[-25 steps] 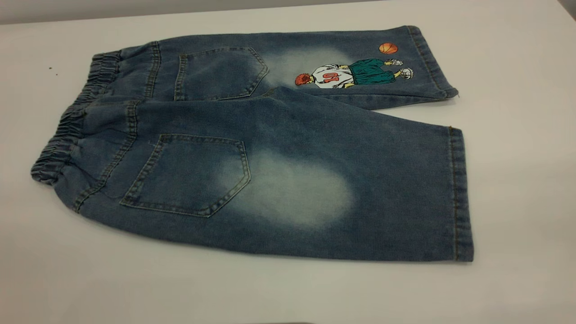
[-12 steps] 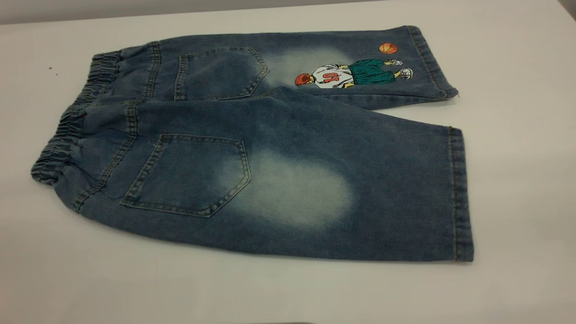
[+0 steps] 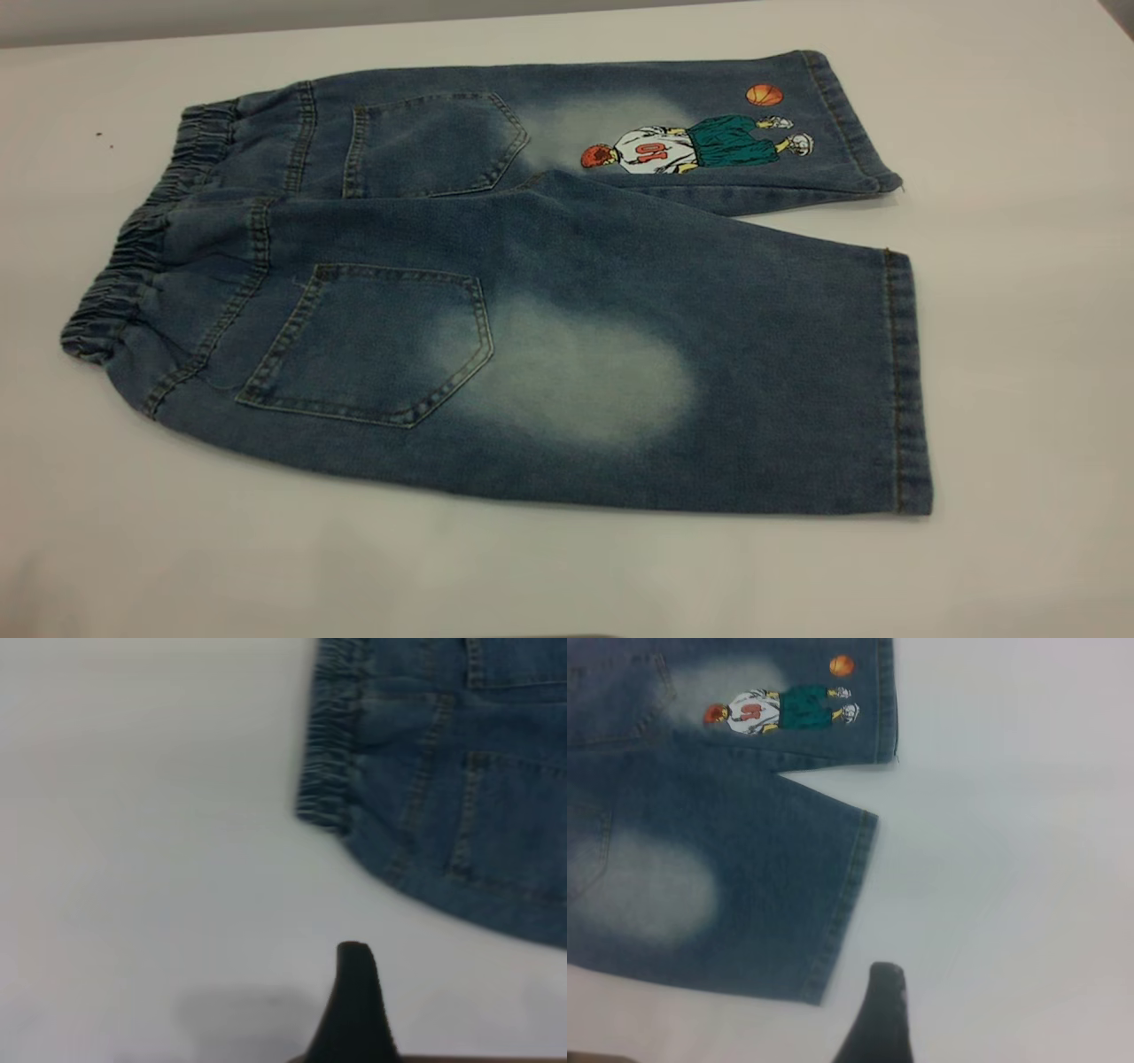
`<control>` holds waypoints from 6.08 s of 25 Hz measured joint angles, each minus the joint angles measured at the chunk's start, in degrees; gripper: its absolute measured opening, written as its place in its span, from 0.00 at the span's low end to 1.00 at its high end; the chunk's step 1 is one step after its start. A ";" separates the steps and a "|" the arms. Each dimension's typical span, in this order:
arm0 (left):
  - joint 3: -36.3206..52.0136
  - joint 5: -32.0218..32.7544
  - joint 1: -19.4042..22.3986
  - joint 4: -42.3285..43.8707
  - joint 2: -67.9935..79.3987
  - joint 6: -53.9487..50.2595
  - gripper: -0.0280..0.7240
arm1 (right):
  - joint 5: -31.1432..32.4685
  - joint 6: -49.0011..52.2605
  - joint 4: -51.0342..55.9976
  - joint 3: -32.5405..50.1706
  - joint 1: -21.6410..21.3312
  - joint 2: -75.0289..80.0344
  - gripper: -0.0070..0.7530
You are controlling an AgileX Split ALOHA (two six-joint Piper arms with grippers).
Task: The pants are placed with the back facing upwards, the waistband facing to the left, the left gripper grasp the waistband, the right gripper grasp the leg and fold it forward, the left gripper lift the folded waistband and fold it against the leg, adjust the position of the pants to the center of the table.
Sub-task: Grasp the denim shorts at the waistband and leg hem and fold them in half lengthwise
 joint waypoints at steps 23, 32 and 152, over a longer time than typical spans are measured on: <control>-3.40 -25.15 4.53 -2.15 54.87 -1.11 0.74 | -6.15 -2.79 1.31 -4.38 0.00 16.99 0.78; -3.79 -32.96 7.44 -1.99 67.36 -1.11 0.74 | -6.15 -2.96 1.31 -4.38 0.00 16.99 0.78; -26.42 -14.21 7.34 -11.47 76.63 15.48 0.12 | -30.76 -17.84 9.94 -7.81 26.39 91.32 0.73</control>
